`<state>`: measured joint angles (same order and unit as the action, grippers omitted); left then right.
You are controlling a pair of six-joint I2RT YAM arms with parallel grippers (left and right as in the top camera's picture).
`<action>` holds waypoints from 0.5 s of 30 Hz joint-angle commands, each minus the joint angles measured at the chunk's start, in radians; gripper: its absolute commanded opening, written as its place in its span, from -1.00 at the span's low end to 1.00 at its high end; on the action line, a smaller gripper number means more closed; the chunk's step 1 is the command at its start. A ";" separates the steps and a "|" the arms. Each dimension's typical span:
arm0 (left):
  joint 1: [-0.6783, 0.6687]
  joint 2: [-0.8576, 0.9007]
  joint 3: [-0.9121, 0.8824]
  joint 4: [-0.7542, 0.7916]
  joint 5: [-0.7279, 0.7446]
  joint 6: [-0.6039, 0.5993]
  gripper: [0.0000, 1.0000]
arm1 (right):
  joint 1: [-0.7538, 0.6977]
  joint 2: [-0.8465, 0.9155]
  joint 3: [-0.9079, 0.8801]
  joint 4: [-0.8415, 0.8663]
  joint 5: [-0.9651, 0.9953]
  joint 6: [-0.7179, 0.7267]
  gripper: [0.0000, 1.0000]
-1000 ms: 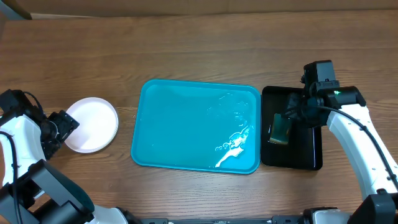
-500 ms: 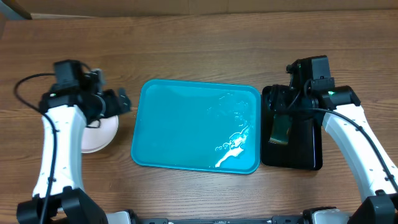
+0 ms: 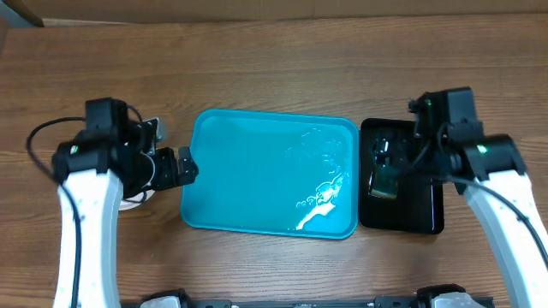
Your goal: Clean dirty plates on tray and stack at the side
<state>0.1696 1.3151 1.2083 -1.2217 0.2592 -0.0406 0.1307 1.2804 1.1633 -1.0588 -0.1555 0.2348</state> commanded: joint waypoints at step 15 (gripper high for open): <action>-0.002 -0.587 -0.082 0.019 0.052 0.094 1.00 | -0.002 -0.605 -0.267 0.044 0.051 0.009 1.00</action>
<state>0.1696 0.7784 1.1835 -1.1965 0.2718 0.0082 0.1307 0.7300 0.9127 -1.0115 -0.1154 0.2363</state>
